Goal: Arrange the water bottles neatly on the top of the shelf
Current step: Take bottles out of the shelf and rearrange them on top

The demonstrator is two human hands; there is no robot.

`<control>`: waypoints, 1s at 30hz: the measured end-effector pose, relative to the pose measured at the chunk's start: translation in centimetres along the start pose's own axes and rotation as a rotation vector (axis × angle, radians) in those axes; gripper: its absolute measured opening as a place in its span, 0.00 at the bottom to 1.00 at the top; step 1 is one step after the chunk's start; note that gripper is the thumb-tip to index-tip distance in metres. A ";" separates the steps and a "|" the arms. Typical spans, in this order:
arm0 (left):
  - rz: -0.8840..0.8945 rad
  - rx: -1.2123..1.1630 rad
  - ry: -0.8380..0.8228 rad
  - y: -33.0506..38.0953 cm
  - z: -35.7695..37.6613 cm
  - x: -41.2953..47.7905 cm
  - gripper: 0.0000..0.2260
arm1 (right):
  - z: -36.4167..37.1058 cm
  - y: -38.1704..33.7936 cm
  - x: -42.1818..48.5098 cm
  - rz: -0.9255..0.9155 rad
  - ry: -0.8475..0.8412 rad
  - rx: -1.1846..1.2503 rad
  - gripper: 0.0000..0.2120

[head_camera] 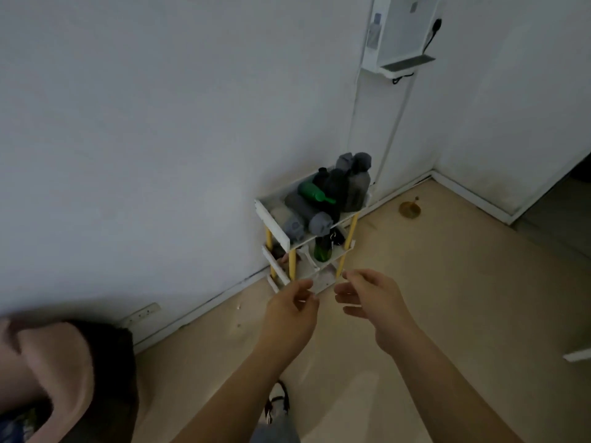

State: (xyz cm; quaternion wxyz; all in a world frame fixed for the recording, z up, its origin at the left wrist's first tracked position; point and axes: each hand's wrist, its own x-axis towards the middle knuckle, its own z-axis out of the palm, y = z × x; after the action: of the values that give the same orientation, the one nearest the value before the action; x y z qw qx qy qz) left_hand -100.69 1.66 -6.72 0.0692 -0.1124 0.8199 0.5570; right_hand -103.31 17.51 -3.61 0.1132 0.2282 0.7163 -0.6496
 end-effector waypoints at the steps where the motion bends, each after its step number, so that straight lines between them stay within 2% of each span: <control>1: -0.019 -0.004 -0.016 0.3 0.2 2.8 0.14 | 0.7 -1.1 2.3 0.011 0.003 0.005 0.10; 9: -0.068 0.060 -0.126 3.9 2.2 19.4 0.13 | 3.1 -6.9 17.1 0.110 0.034 0.032 0.11; 16: -0.140 0.111 -0.085 4.8 5.6 31.4 0.10 | 3.3 -9.9 30.7 0.112 -0.019 -0.102 0.12; 19: -0.227 0.070 -0.049 4.8 7.5 34.9 0.14 | 3.6 -10.7 35.4 0.116 -0.129 -0.206 0.08; 24: -0.398 -0.028 -0.001 4.7 10.2 38.3 0.08 | 4.7 -11.9 40.5 -0.056 -0.430 -0.595 0.08; 30: -0.571 -0.037 0.127 2.0 10.0 39.0 0.09 | 7.3 -11.5 42.6 -0.116 -0.668 -0.800 0.10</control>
State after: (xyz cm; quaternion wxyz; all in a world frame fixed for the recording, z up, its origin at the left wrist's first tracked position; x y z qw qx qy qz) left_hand -138.95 7.44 -17.94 0.1696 -0.3743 0.7477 0.5216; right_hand -146.76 17.44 -14.02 0.3776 -0.0926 0.8448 -0.3677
